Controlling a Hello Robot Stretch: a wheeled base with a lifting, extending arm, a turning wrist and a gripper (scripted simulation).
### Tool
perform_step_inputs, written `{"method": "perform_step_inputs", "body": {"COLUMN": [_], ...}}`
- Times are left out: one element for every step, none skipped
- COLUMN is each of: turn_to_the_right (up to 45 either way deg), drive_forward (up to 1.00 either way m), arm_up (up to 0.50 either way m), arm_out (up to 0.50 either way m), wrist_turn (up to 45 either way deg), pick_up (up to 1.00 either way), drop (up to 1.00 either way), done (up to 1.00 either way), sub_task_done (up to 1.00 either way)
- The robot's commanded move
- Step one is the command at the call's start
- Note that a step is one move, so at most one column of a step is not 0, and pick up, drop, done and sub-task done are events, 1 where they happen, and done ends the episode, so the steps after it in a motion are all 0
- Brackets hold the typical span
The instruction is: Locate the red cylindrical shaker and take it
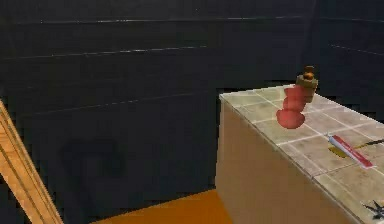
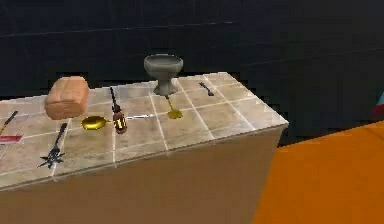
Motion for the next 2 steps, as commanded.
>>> {"method": "perform_step_inputs", "body": {"turn_to_the_right": [-45.0, -15.0], "drive_forward": [0.00, 0.00], "arm_up": [0.00, 0.00], "arm_out": [0.00, 0.00], "wrist_turn": [0.0, 0.0], "pick_up": [0.00, 0.00], "drop": [0.00, 0.00], "done": [0.00, 0.00], "sub_task_done": [0.00, 0.00]}}
